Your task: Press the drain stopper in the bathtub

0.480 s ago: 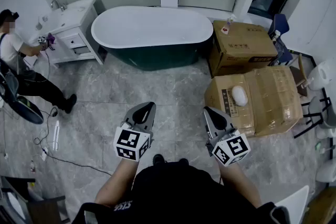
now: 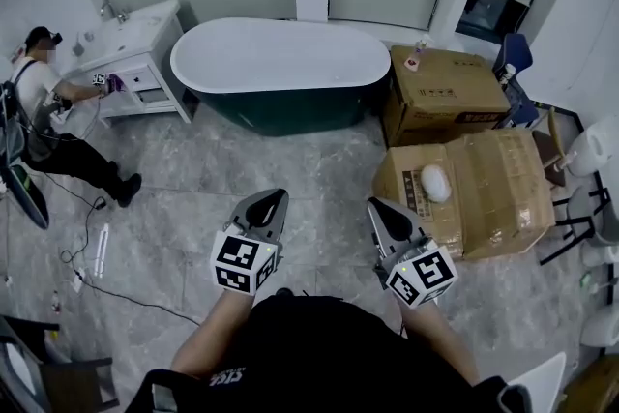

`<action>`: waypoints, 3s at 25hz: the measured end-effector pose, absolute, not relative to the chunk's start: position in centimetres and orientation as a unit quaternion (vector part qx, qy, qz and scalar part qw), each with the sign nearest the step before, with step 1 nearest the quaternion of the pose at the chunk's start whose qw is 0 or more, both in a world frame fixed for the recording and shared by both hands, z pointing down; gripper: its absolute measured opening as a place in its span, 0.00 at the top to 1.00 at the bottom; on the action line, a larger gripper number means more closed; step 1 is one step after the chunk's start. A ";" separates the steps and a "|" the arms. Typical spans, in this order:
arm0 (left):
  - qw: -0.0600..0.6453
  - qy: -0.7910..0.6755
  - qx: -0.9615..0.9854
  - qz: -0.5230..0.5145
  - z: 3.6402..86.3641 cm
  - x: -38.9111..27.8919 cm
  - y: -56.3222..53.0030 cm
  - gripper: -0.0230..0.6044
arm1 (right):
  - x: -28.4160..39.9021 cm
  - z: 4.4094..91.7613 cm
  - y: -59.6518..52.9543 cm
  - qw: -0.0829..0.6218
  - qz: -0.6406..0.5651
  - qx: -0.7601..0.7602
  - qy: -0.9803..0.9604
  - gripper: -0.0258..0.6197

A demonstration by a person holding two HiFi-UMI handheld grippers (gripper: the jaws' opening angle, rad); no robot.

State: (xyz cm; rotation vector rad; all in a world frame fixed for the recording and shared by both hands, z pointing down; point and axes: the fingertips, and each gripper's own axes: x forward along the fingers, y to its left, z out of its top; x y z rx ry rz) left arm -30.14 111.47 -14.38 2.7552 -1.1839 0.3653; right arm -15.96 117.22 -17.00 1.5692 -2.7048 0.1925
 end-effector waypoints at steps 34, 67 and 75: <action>0.109 -0.330 0.929 0.129 -9.8 -21.8 79.8 0.93 | -10.4 -12.9 86.5 0.022 0.150 0.507 -0.849 0.94; 0.128 -0.410 0.890 0.155 -8.9 -2.9 51.7 0.93 | 10.5 -9.0 55.1 0.021 0.206 0.423 -0.882 0.94; 0.143 -0.450 0.867 0.159 -7.9 -4.3 45.9 0.93 | 12.5 -6.9 50.8 0.025 0.234 0.418 -0.878 0.94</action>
